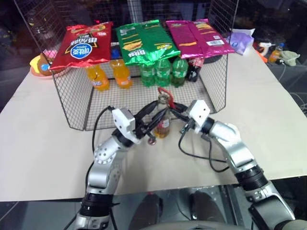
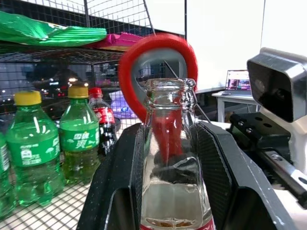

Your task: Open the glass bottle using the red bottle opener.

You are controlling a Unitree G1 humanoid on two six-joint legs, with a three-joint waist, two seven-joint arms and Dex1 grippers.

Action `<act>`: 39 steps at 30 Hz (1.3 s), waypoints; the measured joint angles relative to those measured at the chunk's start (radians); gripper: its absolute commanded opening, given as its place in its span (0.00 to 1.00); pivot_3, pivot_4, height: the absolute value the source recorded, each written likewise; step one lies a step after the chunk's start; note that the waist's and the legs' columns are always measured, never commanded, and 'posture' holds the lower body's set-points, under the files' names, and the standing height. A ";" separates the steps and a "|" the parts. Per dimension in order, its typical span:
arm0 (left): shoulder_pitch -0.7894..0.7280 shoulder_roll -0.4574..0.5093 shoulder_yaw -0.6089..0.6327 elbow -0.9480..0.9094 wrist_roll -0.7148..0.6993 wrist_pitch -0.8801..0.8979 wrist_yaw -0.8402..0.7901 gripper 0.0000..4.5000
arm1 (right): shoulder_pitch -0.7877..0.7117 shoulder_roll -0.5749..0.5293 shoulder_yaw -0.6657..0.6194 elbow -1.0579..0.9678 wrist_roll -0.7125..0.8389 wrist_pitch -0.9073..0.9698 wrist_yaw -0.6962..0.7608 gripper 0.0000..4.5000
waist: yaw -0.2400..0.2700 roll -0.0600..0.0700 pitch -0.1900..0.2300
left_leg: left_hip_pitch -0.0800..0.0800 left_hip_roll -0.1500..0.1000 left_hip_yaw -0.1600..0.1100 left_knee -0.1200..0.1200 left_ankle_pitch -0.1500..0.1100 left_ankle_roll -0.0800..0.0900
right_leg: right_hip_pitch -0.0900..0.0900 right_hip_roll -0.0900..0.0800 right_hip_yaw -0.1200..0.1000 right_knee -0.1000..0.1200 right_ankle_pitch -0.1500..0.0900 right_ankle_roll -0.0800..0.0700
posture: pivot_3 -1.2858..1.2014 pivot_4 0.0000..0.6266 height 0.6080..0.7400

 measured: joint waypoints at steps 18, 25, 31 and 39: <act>0.020 0.001 -0.011 0.040 0.031 0.025 0.006 0.78 | -0.024 0.023 -0.105 0.037 -0.028 0.036 -0.071 0.00 | 0.000 0.000 0.000 | -0.004 0.000 -0.001 -0.001 0.000 0.000 | -0.004 0.000 -0.001 -0.001 0.000 0.000 | 0.52 0.24 1.00; 0.077 0.037 0.007 -0.020 0.004 0.058 0.005 0.78 | 0.017 -0.033 -0.169 0.018 0.017 0.075 -0.043 0.00 | 0.001 0.000 0.000 | -0.005 0.000 -0.001 -0.001 0.000 0.000 | -0.004 0.000 -0.001 -0.002 0.000 0.000 | 0.52 0.24 1.00; 0.159 0.083 0.069 -0.114 -0.051 0.103 0.011 0.78 | 0.124 -0.117 -0.233 -0.069 0.146 0.237 0.037 0.00 | 0.001 0.000 0.001 | -0.004 0.001 -0.001 -0.001 0.000 0.000 | -0.004 -0.001 -0.001 -0.002 0.000 0.000 | 0.52 0.24 1.00; 0.312 0.128 0.161 -0.199 -0.111 0.151 0.032 0.78 | 0.248 -0.214 -0.273 -0.202 0.293 0.490 0.088 0.00 | 0.003 0.001 0.001 | -0.005 0.001 -0.001 -0.002 0.000 0.001 | -0.004 -0.002 -0.001 -0.003 0.000 0.000 | 0.52 0.24 1.00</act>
